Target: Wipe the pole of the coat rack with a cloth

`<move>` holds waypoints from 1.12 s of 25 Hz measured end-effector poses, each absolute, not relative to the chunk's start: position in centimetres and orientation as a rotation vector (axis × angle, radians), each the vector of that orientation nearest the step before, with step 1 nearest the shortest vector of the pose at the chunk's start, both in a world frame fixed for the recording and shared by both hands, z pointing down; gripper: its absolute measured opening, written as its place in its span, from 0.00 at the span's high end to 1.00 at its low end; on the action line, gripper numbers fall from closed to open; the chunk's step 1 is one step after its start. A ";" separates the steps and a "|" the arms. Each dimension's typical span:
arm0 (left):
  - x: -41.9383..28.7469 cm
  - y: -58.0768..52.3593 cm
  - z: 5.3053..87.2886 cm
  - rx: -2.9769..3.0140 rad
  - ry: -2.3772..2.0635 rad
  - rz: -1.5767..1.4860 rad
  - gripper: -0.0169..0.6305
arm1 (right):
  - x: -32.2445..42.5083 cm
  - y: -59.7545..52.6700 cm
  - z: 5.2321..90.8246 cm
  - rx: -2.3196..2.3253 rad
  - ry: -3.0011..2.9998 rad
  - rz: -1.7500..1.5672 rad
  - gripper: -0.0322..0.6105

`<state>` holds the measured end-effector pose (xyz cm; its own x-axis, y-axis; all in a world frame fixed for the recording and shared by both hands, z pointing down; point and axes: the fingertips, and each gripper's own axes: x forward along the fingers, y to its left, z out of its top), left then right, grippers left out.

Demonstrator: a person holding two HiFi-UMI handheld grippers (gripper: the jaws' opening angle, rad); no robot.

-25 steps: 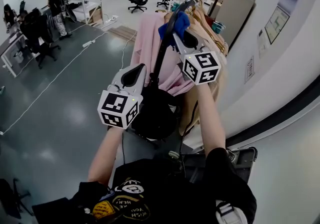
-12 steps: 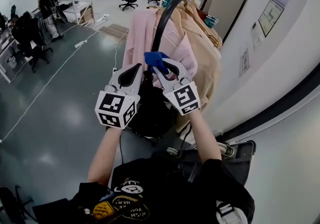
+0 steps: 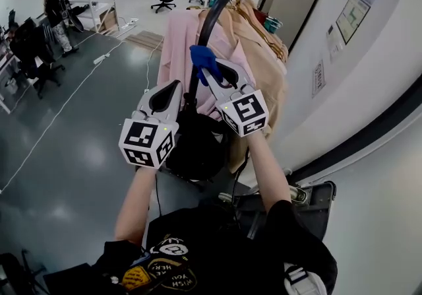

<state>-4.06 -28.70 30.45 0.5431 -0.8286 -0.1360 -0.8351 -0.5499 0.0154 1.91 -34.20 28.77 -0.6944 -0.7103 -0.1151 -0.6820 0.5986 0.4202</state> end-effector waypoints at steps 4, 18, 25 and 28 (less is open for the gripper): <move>-3.6 -28.5 30.3 -2.720 1.444 0.199 0.97 | 3.2 -36.5 24.5 1.253 -2.813 -0.665 0.84; -5.0 -27.8 29.3 -2.673 1.465 0.187 0.97 | 4.7 -42.9 19.1 1.439 -2.775 -0.500 0.84; -4.3 -27.8 29.7 -2.698 1.446 0.184 0.97 | 3.0 -36.3 23.6 1.395 -2.629 -0.858 0.84; -3.7 -27.7 30.1 -2.714 1.432 0.177 0.97 | 2.1 -34.1 26.2 1.316 -2.525 -1.011 0.84</move>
<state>-3.68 -27.72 30.11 0.5598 -0.8178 -0.1331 -0.8256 -0.5642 -0.0059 2.11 -34.14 26.18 -0.6147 -0.7655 -0.1901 -0.6852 0.3989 0.6095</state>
